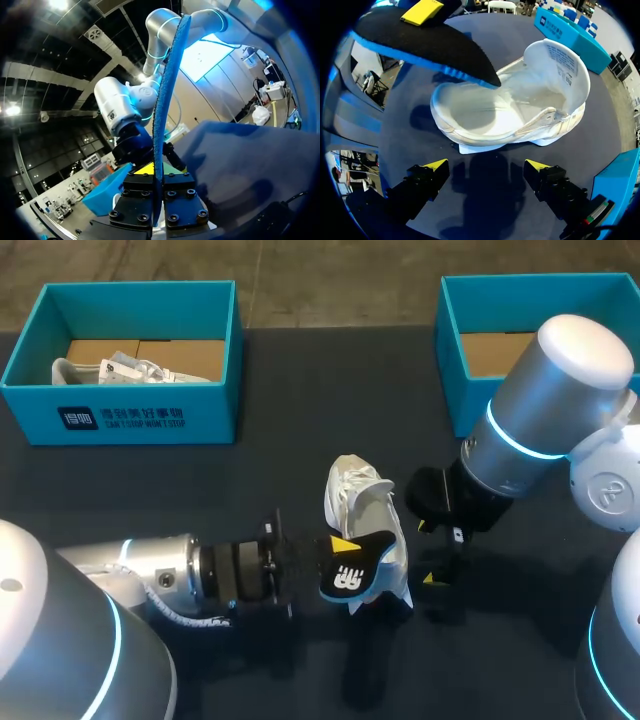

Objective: Take the shoe out of the shoebox, open the shoe tongue, remove and reinsert the insole, then place the shoe into the shoebox

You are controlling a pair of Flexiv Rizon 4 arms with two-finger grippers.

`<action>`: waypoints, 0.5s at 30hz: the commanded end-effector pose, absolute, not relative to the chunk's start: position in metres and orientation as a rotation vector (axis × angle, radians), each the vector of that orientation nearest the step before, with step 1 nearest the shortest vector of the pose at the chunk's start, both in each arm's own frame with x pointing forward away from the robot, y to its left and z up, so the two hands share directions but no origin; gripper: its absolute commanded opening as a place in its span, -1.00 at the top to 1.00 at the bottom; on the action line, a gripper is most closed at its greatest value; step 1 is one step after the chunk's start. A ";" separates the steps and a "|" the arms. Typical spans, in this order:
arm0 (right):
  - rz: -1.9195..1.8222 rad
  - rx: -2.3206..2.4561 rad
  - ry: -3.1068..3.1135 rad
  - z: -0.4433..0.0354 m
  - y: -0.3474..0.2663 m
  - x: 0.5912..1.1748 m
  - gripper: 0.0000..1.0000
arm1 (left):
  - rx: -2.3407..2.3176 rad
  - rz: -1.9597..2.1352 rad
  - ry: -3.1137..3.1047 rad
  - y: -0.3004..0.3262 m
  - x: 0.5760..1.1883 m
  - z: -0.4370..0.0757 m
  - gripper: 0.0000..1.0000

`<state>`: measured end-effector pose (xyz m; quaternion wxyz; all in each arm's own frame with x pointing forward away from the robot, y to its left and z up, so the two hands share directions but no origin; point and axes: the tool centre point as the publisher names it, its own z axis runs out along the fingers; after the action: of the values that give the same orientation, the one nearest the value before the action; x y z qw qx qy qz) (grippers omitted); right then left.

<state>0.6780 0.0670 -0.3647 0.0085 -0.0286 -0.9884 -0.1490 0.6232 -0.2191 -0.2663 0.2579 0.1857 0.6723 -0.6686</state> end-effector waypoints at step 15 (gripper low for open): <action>-0.463 -0.091 -3.091 -0.365 0.067 0.677 -1.00 | 0.572 -1.845 1.842 -0.231 0.615 -0.265 1.00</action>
<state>0.6780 0.0670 -0.3647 0.0085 -0.0286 -0.9884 -0.1489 0.6151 -0.2305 -0.2652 0.2336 0.2088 0.6695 -0.6734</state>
